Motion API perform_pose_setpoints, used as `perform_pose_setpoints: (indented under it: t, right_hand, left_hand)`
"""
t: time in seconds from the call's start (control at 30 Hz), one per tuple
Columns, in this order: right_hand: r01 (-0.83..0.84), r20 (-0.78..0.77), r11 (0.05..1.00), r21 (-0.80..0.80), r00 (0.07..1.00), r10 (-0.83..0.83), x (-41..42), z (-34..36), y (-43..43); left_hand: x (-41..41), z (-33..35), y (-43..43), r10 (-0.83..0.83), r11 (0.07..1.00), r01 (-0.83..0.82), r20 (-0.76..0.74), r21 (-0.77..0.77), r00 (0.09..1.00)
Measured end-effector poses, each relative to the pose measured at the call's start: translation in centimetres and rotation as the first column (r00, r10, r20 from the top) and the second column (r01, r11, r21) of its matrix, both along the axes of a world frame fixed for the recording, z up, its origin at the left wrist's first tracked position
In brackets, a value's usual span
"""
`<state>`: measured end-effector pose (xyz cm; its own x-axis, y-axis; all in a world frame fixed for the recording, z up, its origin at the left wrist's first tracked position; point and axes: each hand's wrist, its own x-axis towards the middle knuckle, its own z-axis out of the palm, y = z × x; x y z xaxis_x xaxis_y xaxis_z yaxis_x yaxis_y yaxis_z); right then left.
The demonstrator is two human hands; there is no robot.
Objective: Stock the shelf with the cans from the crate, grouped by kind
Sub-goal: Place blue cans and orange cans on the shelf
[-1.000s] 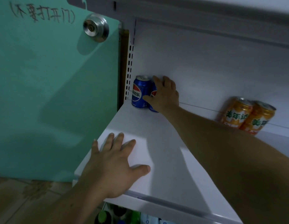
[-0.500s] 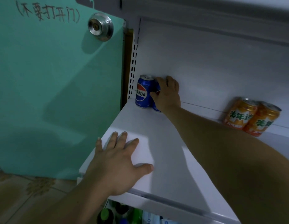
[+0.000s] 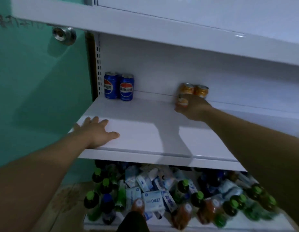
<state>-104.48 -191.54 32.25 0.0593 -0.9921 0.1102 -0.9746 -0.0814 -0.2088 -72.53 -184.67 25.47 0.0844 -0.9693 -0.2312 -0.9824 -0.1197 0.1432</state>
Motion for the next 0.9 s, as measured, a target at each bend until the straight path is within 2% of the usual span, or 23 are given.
perform_pose_setpoints:
  t: [0.07, 0.2, 0.3, 0.4, 0.5, 0.7, 0.8, 0.9]
  right_hand:
    - [0.066, 0.021, 0.998, 0.013, 0.998, -0.066, -3.7, -0.2, 3.6]
    - [0.212, -0.008, 0.975, 0.066, 0.977, -0.212, -10.8, -0.5, 10.8]
    - [0.315, 0.008, 0.947, 0.066, 0.949, -0.317, -16.0, -0.9, 16.1]
    - [0.471, 0.009, 0.88, 0.067, 0.881, -0.472, -21.6, -1.3, 22.4]
    - [0.639, 0.034, 0.764, 0.091, 0.764, -0.644, -27.1, -1.9, 29.2]
    - [0.873, 0.077, 0.462, 0.158, 0.456, -0.887, -33.9, -5.6, 42.0]
    - [0.922, 0.082, 0.319, 0.222, 0.308, -0.948, -36.1, -8.1, 47.8]
    - [0.935, 0.107, 0.216, 0.281, 0.193, -0.975, -37.8, -11.0, 52.1]
  left_hand:
    - [-2.7, 0.9, 0.1, -0.038, 0.999, 0.037, -0.057, -0.014, 0.998]
    - [-14.3, 2.6, 1.1, -0.348, 0.937, 0.34, -0.184, -0.076, 0.919]
    - [-24.4, 3.2, 4.0, -0.573, 0.82, 0.555, -0.237, -0.143, 0.785]
    - [-33.7, 3.3, 8.2, -0.751, 0.657, 0.731, -0.247, -0.185, 0.613]
    - [-41.8, 2.4, 12.5, -0.851, 0.496, 0.853, -0.287, -0.164, 0.44]
    - [-53.2, -1.9, 21.4, -0.927, 0.202, 0.979, -0.328, -0.024, 0.183]
    - [-57.2, -4.7, 25.5, -0.935, 0.073, 0.995, -0.342, 0.073, 0.094]
    - [-60.5, -7.8, 28.0, -0.941, -0.007, 0.991, -0.335, 0.132, 0.038]
